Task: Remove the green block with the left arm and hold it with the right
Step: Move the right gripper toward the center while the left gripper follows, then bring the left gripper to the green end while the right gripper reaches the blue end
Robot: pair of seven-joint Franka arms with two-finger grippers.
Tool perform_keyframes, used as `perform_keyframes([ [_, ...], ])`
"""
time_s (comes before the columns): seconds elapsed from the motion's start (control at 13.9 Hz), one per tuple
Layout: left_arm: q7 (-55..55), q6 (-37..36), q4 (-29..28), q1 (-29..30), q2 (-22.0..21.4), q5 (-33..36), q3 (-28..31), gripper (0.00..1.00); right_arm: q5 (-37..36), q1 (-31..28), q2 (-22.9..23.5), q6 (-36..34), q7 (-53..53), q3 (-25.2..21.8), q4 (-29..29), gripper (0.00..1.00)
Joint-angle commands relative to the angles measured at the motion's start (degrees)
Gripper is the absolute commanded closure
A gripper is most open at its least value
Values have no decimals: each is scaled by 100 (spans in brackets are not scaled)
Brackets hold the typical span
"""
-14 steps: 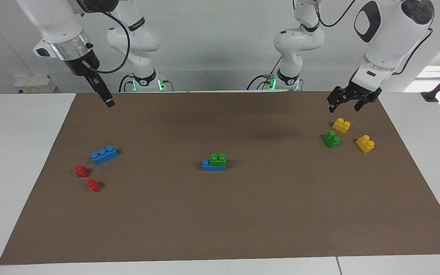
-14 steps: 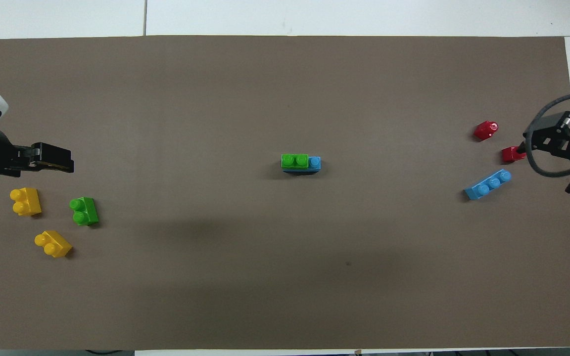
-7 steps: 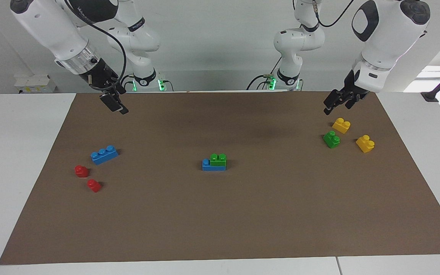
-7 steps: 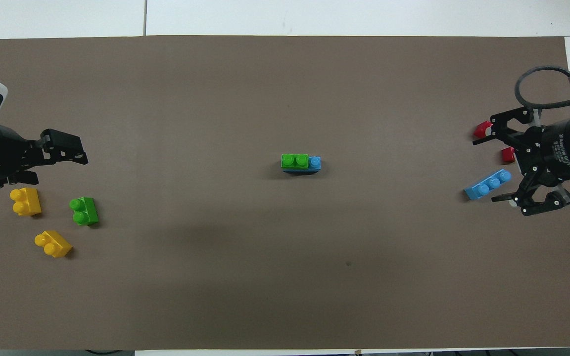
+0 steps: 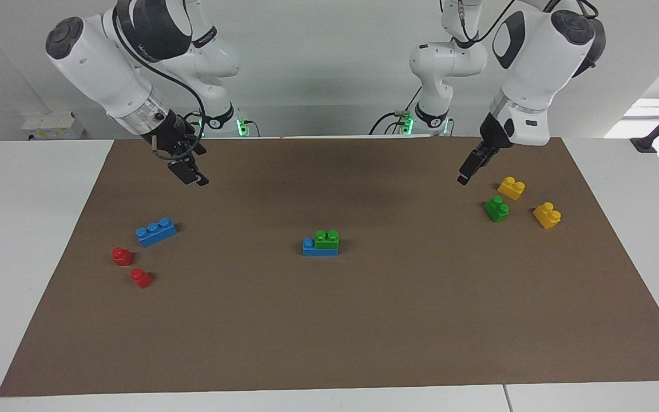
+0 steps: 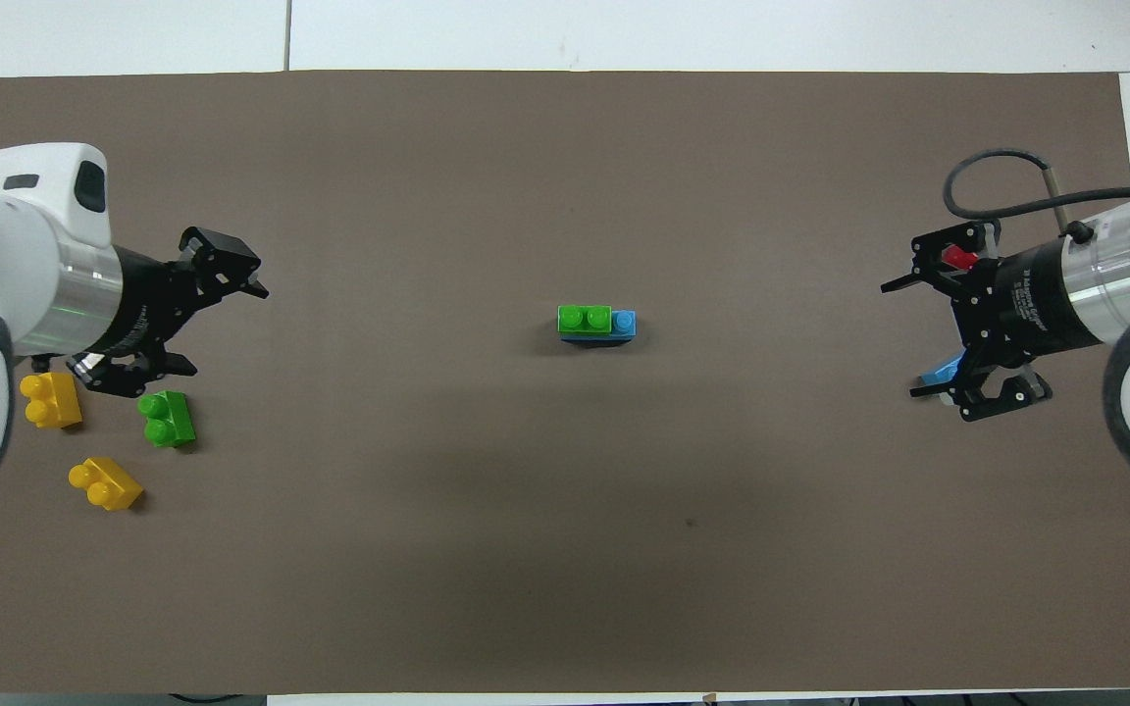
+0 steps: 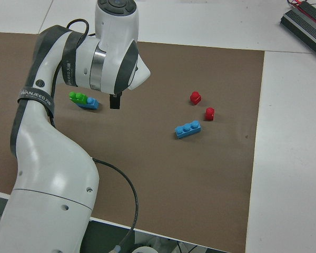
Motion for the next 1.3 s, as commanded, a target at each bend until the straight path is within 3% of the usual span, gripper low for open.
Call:
perform_keyframes([
  [0.0, -1370, 372, -374, -439, -236, -78, 70, 0, 204, 212, 311, 420, 749, -4, -33, 0],
  [0.22, -2970, 899, -637, -888, -333, -78, 70, 0, 204, 380, 531, 780, 929, 5, -85, 0],
  [0.58, -4755, 1313, -893, -1600, -219, -78, 70, 0, 212, 986, 927, 1642, 972, 5, -244, 0],
  [0.94, -6136, 1857, -911, -2277, 431, -69, 79, 0, 397, 1434, 1252, 2555, 1104, 5, -542, 0],
  [1.22, -6393, 2253, -770, -2541, 993, -34, 79, 0, 695, 1584, 1419, 2960, 1192, 5, -675, 0],
])
